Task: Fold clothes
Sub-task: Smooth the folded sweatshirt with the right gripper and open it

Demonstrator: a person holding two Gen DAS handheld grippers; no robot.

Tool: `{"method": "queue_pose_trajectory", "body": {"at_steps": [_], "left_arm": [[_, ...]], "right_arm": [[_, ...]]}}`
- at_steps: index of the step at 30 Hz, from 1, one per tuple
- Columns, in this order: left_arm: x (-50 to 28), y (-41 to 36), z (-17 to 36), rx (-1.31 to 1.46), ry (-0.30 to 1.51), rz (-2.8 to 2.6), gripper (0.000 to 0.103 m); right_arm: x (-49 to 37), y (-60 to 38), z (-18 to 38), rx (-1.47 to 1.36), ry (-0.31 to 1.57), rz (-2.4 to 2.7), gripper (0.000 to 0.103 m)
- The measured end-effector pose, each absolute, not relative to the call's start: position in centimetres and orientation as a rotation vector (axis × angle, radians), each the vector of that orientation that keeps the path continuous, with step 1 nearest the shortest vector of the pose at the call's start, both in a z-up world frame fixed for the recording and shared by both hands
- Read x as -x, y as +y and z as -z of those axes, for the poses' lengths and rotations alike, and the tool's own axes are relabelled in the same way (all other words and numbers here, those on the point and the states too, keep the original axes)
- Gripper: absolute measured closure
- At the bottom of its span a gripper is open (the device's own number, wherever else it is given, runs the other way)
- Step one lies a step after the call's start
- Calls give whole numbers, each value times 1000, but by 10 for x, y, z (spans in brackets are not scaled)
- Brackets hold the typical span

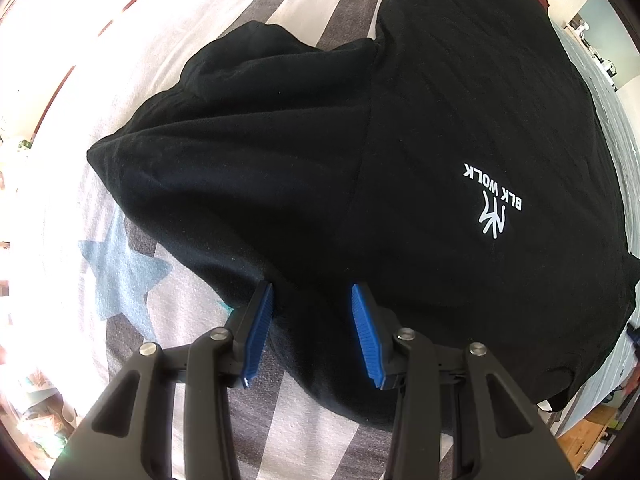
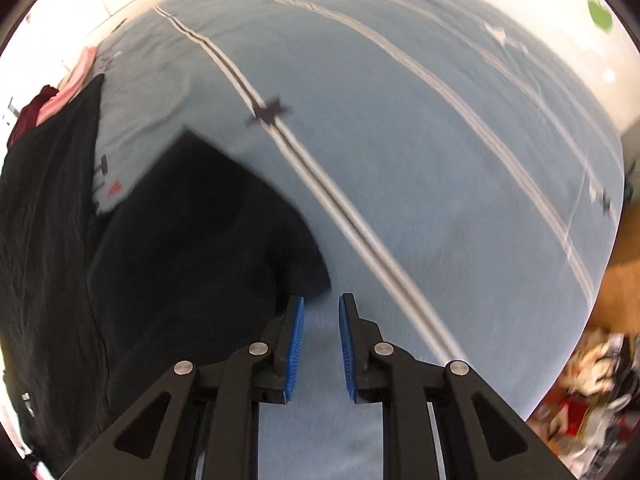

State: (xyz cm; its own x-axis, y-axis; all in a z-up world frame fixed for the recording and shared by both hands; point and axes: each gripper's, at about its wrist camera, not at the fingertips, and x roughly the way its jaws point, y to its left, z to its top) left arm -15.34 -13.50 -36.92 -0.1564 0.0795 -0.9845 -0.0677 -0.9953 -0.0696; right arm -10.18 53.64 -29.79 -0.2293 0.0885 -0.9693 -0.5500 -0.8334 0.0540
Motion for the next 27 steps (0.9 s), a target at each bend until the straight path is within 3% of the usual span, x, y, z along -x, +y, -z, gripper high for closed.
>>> {"method": "queue_pose_trajectory", "body": {"at_steps": [16,17,19,27], "left_arm": [[119,-120,370,1987,18,-2311,66],[118,-118,370,1987,20,-2311,66],[115,-115,369,1989,21,-2313,66],[106,-104,360,1987,21,-2323,66]], "right_arm": [[118,525,326,1575,842,-2088,84],[119,526,324,1569,866,-2092,85],[121,524,320,1577,864,-2110,101],[87,534,266,1491,722,-2125,102]]}}
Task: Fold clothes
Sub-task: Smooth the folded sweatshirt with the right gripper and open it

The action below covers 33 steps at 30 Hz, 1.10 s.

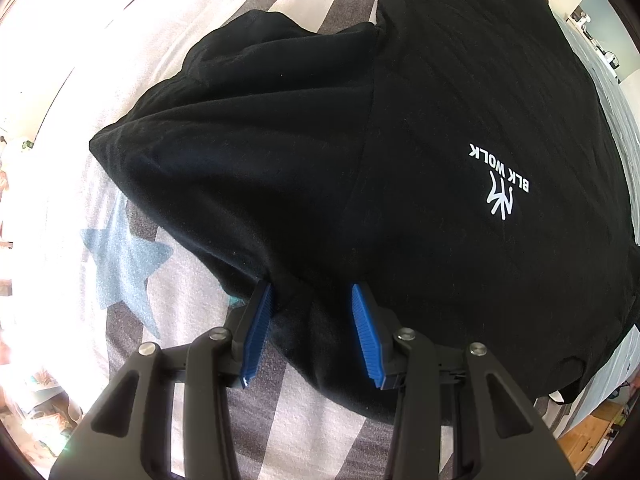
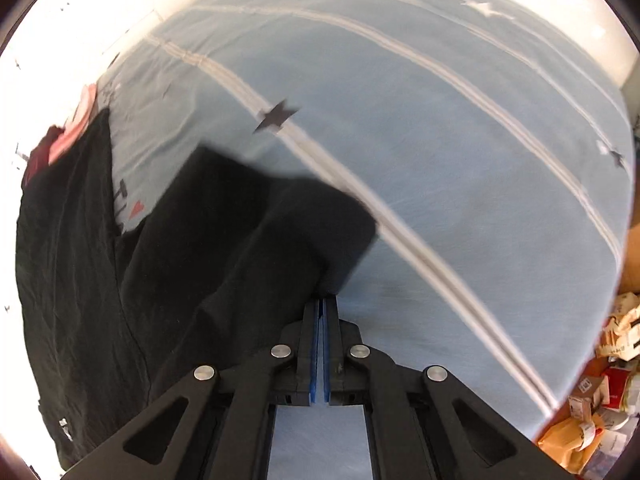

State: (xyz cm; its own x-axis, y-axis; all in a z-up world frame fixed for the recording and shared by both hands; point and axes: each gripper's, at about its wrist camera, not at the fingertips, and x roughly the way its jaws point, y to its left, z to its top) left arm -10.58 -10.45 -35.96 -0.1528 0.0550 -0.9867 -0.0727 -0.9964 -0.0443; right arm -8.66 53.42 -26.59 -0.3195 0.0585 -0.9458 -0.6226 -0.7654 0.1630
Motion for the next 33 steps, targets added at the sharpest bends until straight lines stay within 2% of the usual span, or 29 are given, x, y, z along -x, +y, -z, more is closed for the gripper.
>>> {"method": "queue_pose_trajectory", "body": {"at_steps": [6,9,11,12,13,20,30,32,33], "left_arm": [[105,-101,356,1983,13,-2336,66],[97,-112,350,1970,19,-2350,66],[89,-107,342,1955,42,-2361,64],[88,-107,340,1944,54,-2370,64],[87,-106,337,1933,66,-2380,63],[88,-99,318,1835,86,-2454,47],[90,-123,304,1816,19,-2587,45],[91,-129,306,1836,3,-2596,45],[92,-131,308,1845,2,-2597,45]], "right_arm": [[64,563,275,1541,644,-1996,103],[69,563,276,1541,690,-2030,98],[76,555,277,1537,709,-2090,75],[80,550,277,1531,719,-2115,58],[85,545,277,1524,727,-2138,55],[98,525,299,1630,653,-2093,54],[114,508,293,1610,712,-2146,55],[116,501,293,1636,710,-2155,74],[118,496,294,1658,690,-2152,93]]}}
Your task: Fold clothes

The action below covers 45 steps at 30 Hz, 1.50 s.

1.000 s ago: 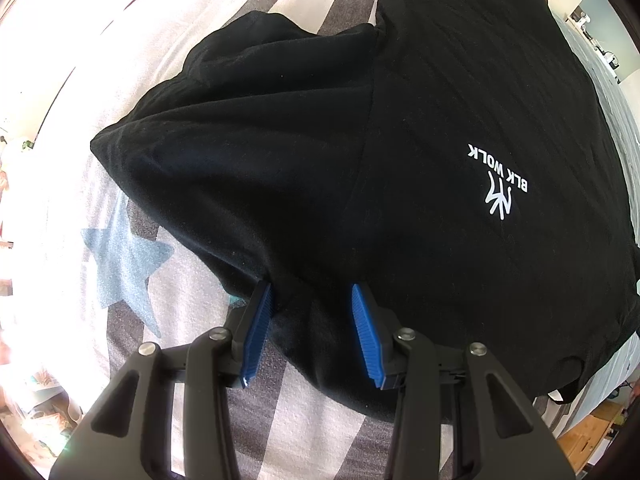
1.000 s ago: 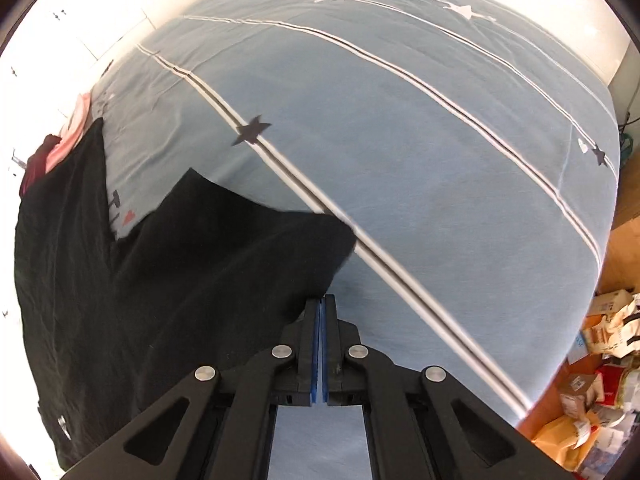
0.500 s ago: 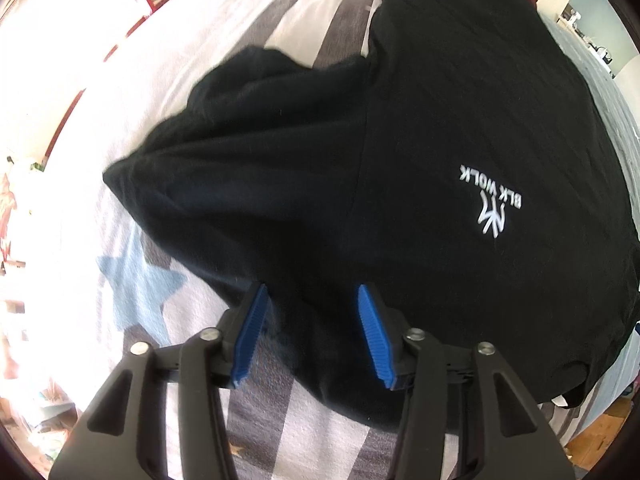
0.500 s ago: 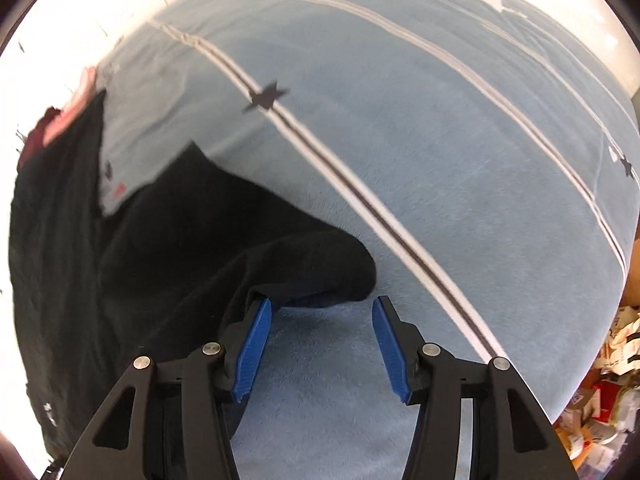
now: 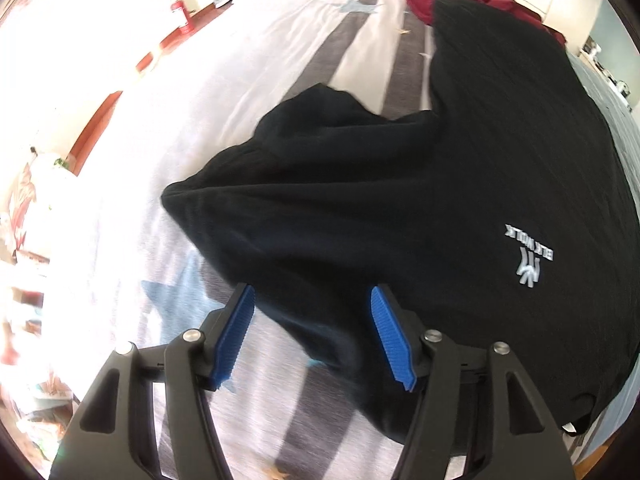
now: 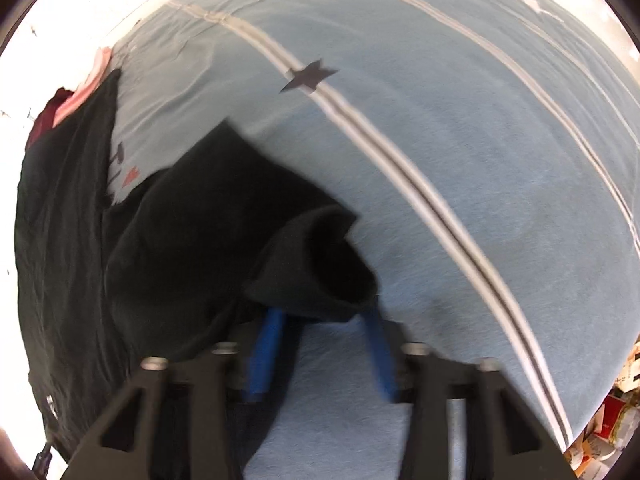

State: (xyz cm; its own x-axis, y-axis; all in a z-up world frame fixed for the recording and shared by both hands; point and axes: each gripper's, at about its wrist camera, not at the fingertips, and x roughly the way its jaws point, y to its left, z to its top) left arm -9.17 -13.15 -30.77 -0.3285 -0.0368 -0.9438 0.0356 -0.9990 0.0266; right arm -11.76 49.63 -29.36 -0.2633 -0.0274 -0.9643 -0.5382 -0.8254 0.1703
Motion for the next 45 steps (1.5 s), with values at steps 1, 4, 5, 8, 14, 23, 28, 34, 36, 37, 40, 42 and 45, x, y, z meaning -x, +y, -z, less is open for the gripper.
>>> {"method": "queue_pose_trajectory", "body": {"at_steps": [1,4,5,8,14,23,28,34,36,37,40,42,45], "left_arm": [[92,-134,309,-1795,-1,2516,45],[89,-136,305,-1772,4,2509,45],[87,-136,304,-1768,8,2510,45],[83,-137,301,-1772,26,2510,45],[113,-171,337,-1781,57,2528,45],[121,-187,349,-1773,64,2571,45],[121,-217,348,-1749,114,2576,45],[100,-274,317,-1679,192,2569,45],[97,-289,311,-1655,209,2575,45],[100,-291,315,-1644,219,2573,45],[104,-302,321,-1631,228,2564,45],[113,-304,332,-1637,247,2563,45],[115,-303,338,-1654,284,2591,45]], "right_arm": [[118,492,293,1667,665,-2155,99],[113,484,281,1649,591,-2159,101],[110,483,275,1635,565,-2157,101],[96,480,255,1596,514,-2160,101],[78,478,220,1537,418,-2181,101],[62,407,140,1451,139,-2329,101],[78,278,86,1444,-138,-2605,101],[103,55,58,1507,-312,-3047,101],[112,-20,66,1601,-311,-3139,101],[116,-57,72,1668,-311,-3170,101],[123,-152,103,1906,-307,-3205,96],[119,-175,127,2069,-250,-3171,91],[101,-154,126,2066,-107,-3231,75]]}}
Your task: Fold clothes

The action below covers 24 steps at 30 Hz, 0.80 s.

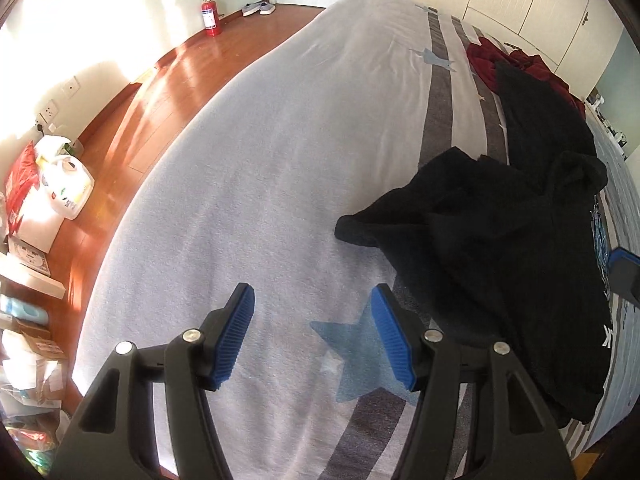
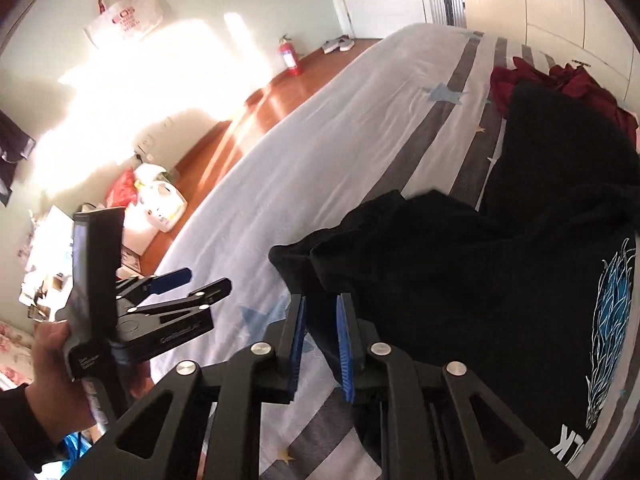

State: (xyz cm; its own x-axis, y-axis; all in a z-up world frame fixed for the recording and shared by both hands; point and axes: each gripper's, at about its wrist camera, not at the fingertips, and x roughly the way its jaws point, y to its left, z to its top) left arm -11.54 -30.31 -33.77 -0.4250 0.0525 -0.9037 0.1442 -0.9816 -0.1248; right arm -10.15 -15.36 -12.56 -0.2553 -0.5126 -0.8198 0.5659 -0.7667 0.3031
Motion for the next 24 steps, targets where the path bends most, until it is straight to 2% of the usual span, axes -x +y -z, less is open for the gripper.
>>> {"method": "queue_pose_trajectory", "body": {"at_steps": [1,2,11,22,24], "left_arm": [[116,-301,339,-1660,290,2601,45],[117,-298,341,-1666,296,2610,45],[163,-253,358,-1697,334,2672,45],[198,-216,371,-1734,106,2755,45],[203,-215,380,-1799,98,2734,54]], "right_arm": [[97,-141,125,-1305,45,2068,66],[92,-128,125,-1301,27,2077,65],[85,9,205,-1578,140,2198,64],[68,-34,210,-1433,208,2189,64],[70,-45,212,-1427,189,2189,64]]}}
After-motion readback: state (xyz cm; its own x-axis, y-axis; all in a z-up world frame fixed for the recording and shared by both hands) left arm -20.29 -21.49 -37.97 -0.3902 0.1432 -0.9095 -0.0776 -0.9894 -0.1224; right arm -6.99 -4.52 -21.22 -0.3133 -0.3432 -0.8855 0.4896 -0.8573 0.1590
